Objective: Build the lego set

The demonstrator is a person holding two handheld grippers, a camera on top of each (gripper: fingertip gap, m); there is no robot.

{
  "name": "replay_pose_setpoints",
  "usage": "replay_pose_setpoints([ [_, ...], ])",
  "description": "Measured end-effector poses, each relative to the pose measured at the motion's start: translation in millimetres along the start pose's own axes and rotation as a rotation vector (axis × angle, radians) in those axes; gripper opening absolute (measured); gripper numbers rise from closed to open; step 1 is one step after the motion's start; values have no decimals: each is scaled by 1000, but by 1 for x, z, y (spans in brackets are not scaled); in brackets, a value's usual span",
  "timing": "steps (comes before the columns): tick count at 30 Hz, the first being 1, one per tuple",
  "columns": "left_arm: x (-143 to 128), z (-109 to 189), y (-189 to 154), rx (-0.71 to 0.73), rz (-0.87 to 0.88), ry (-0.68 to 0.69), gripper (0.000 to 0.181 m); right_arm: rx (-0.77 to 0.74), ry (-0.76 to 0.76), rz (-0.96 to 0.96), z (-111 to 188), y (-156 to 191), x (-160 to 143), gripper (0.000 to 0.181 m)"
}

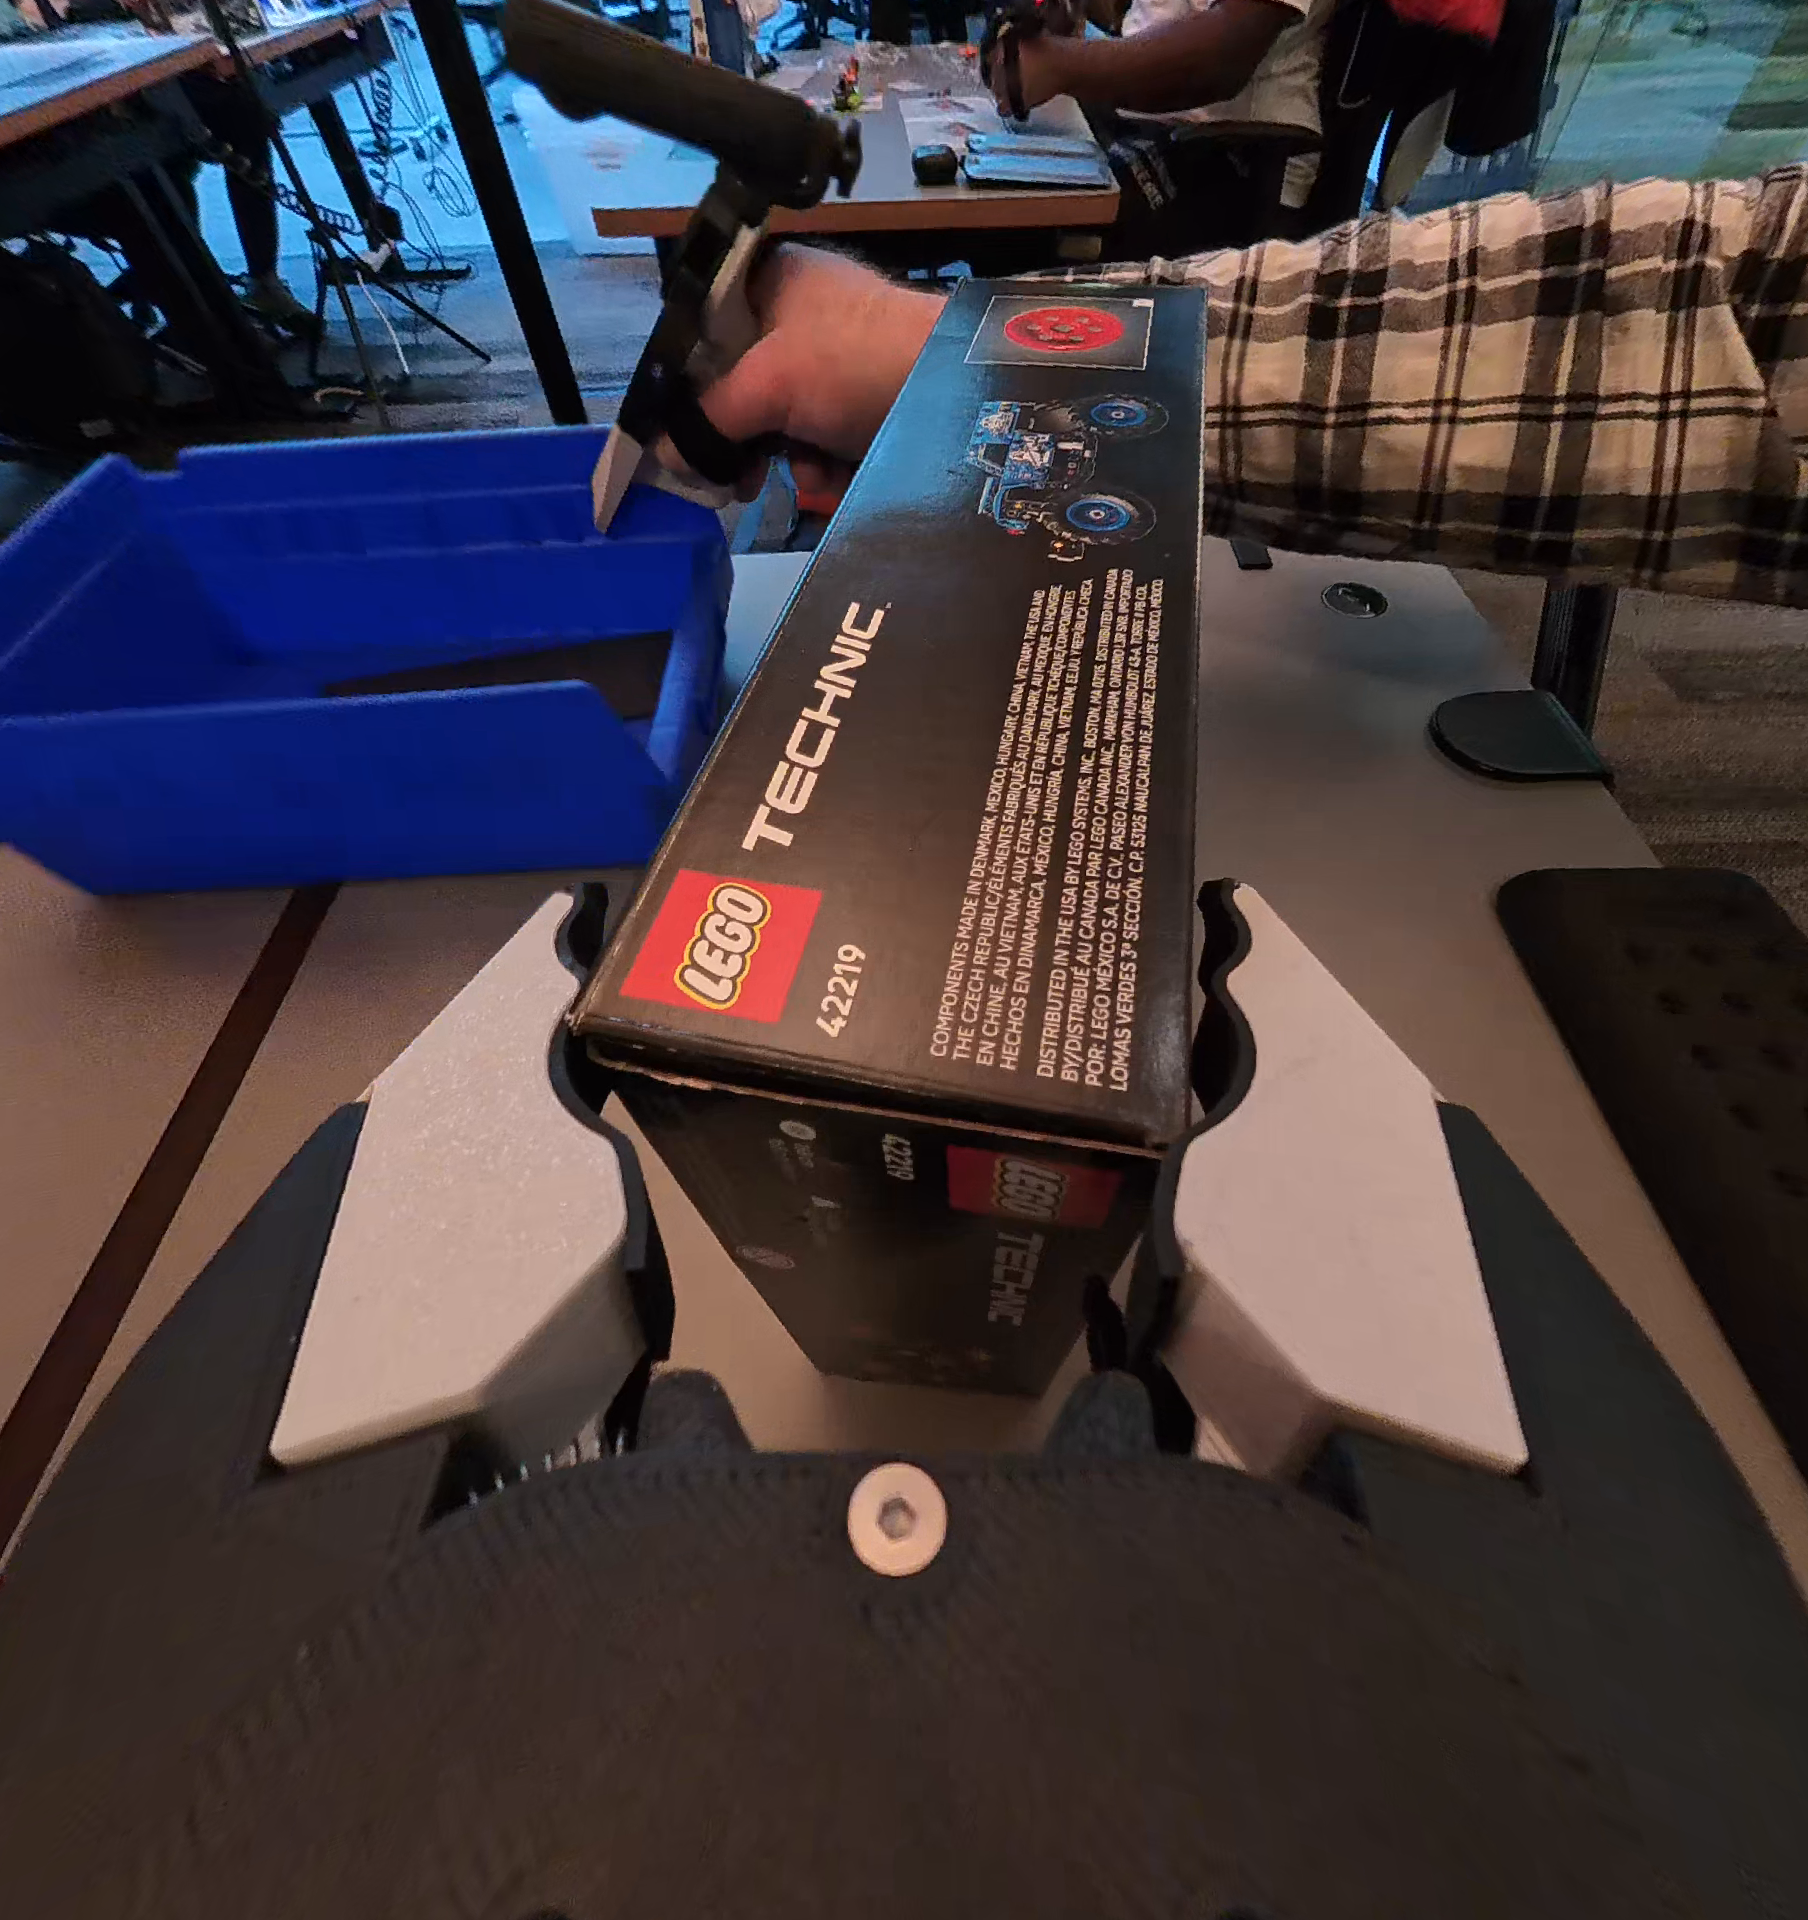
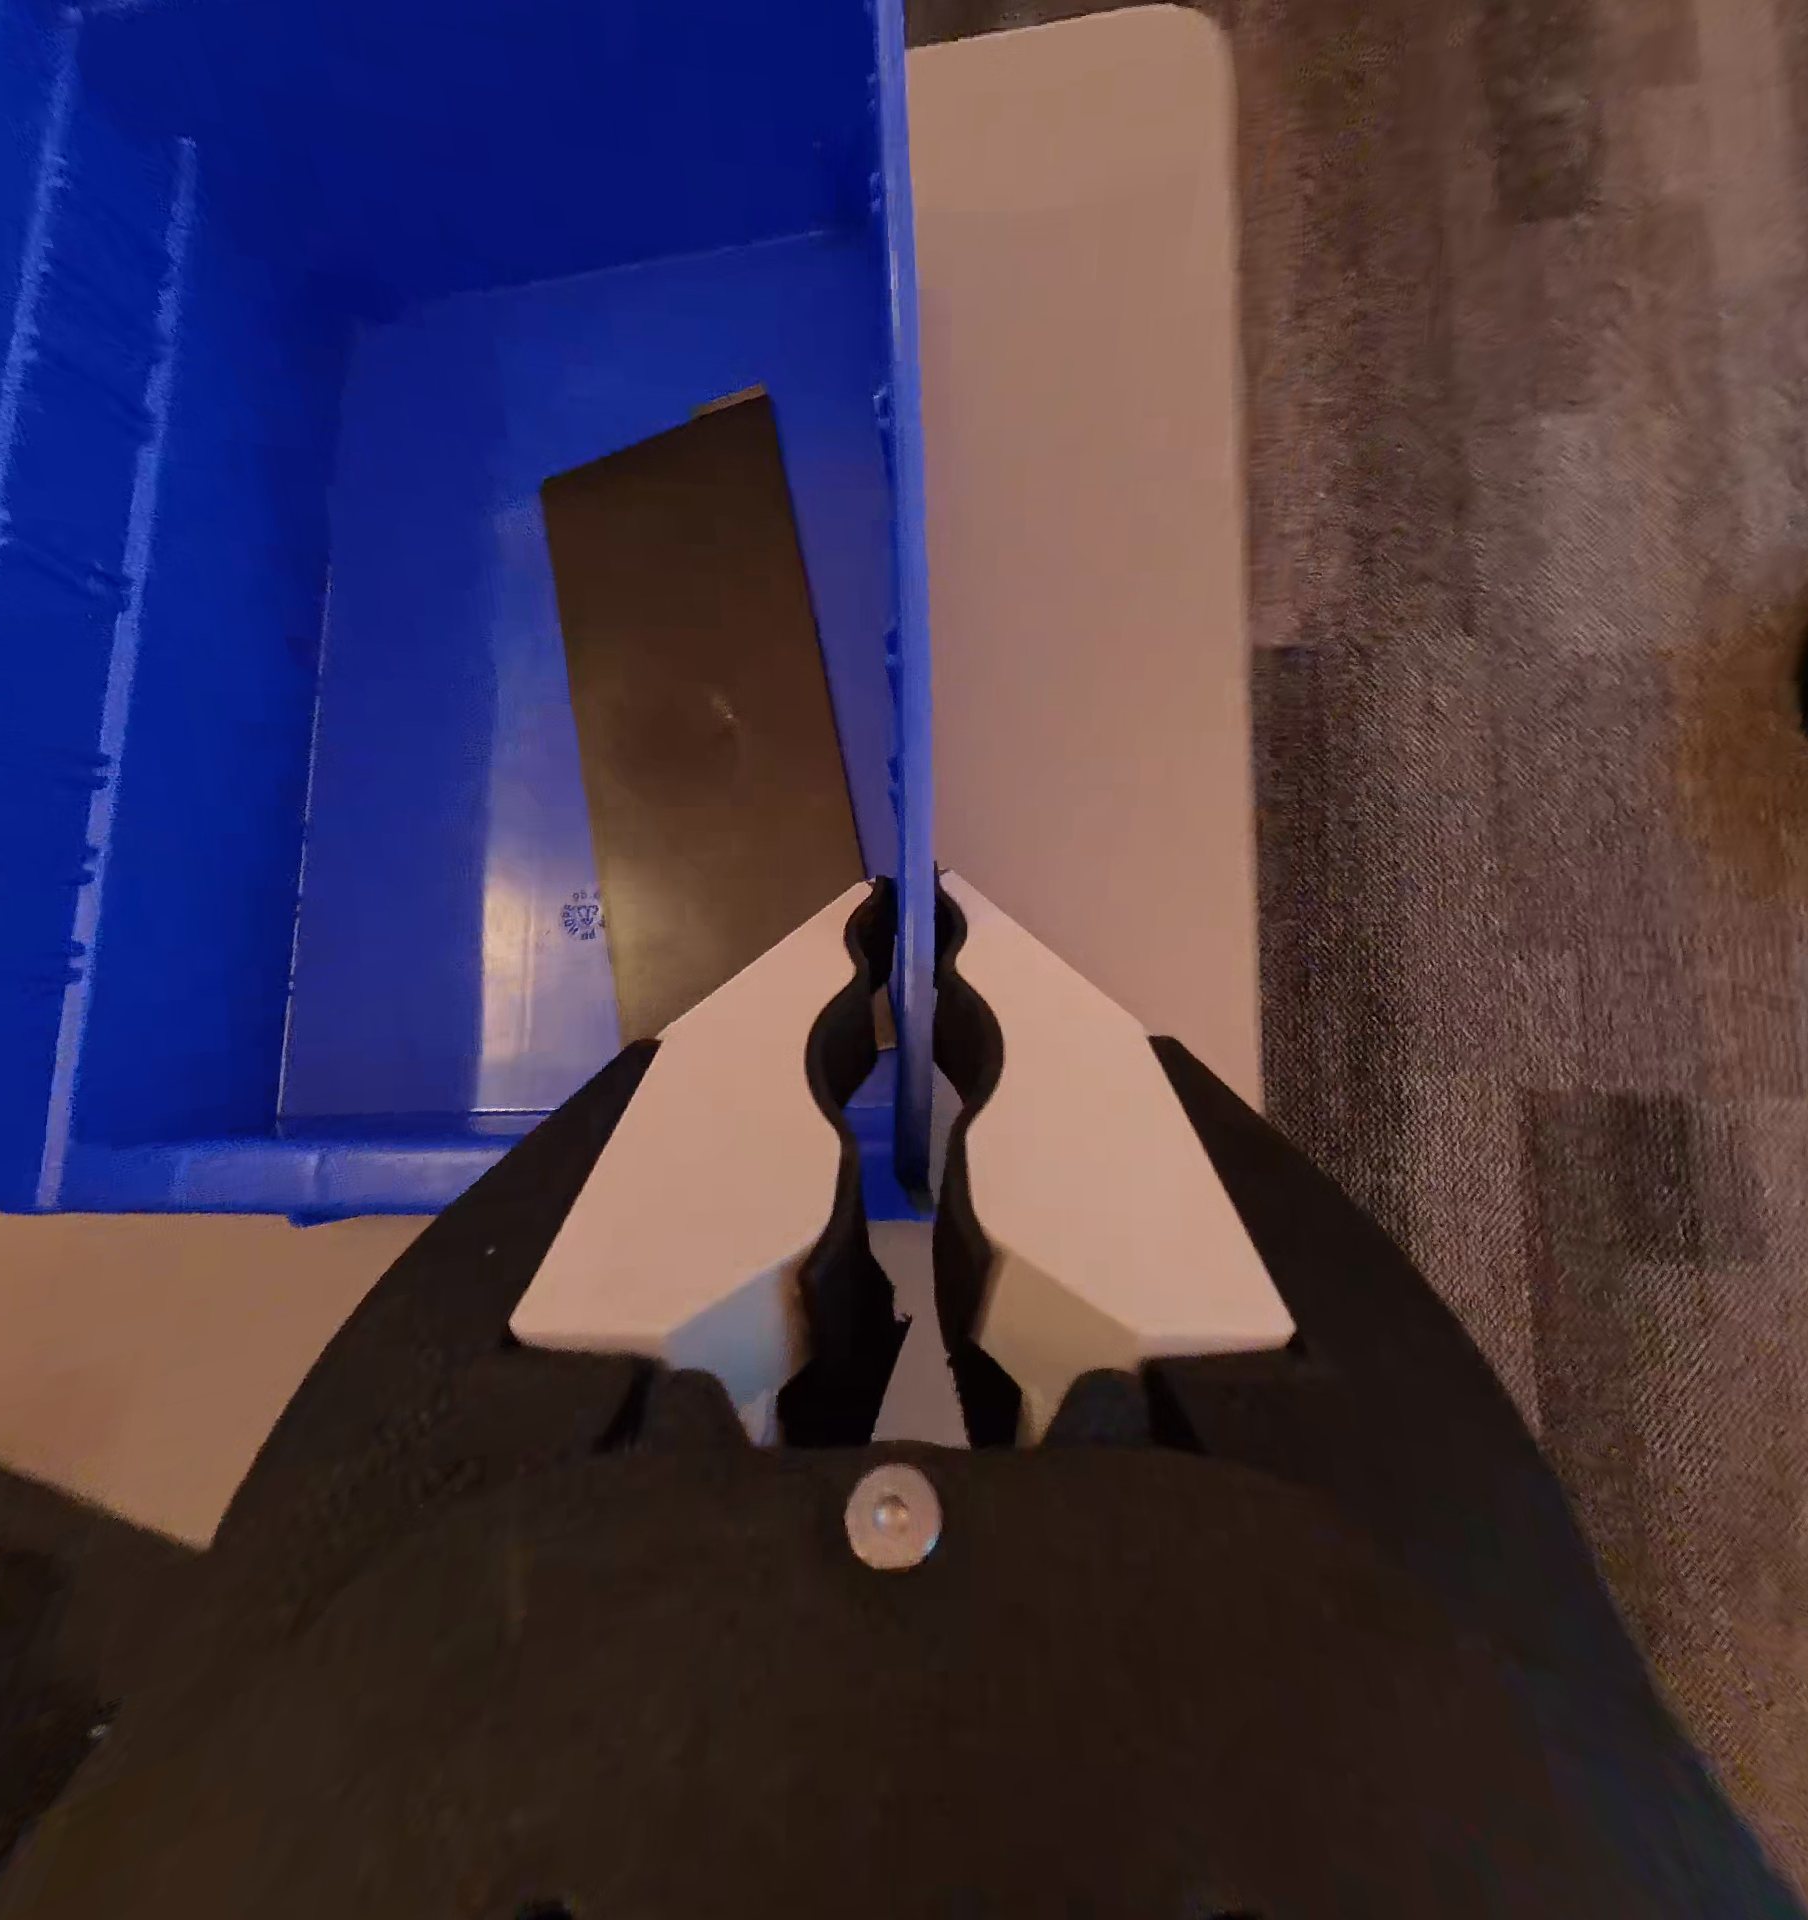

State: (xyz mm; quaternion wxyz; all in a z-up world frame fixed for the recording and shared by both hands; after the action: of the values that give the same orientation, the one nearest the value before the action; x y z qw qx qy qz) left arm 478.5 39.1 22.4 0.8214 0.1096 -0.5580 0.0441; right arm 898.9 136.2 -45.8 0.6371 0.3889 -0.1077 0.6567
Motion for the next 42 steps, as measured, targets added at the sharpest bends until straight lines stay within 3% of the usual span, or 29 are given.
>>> replay_pose_setpoints([
  [7, -2, 5, -2, 27, -5, 3, 110, -63, -65, -79, 5, -6, -4, 3],
  [8, -3, 6, -2, 34, -5, 5, 110, -32, -59, -110, 6, -4, -5, 12],
  [10, -4, 10, 0, 43, 2, 5, 110, -18, -96, -162, 17, -4, -5, 74],
  [13, -7, 16, 4, 59, 8, 5, 110, 48, -187, -71, 52, 25, -4, 65],
  [16, -10, 21, 9, 81, -1, 12, 110, 272, -189, 86, 88, 90, -15, 61],
  [18, -12, 24, 15, 86, -4, 15, 110, 567, -186, 121, 110, 137, -32, 63],
  [20, -13, 25, 22, 79, -30, 22, 110, 798, -161, 116, 122, 170, -54, 77],
  [22, -13, 24, 34, 62, -42, 40, 109, 836, -147, 151, 123, 188, -72, 87],
  [27, -15, 25, 66, 69, -117, 112, 107, 724, -217, 184, 116, 202, -79, 77],
  [31, -19, 31, 85, 72, -107, 163, 107, 706, -257, 164, 100, 209, -70, 74],
  [42, -40, 75, 113, 253, -37, 180, 107, 719, -248, 188, 37, 233, -23, 61],
])
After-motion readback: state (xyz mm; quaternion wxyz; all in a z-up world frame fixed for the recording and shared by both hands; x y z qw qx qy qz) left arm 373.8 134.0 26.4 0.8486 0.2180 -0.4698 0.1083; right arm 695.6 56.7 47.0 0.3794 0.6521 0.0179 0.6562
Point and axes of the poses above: each gripper's, where its closed fingertips meet, z back along the fingers, x out of its top, y = z × x across the jaws, the point moved 9 cm from there along z, back along the fingers, and after that the axes turned 15 degrees about x, right-handed, at the moved point
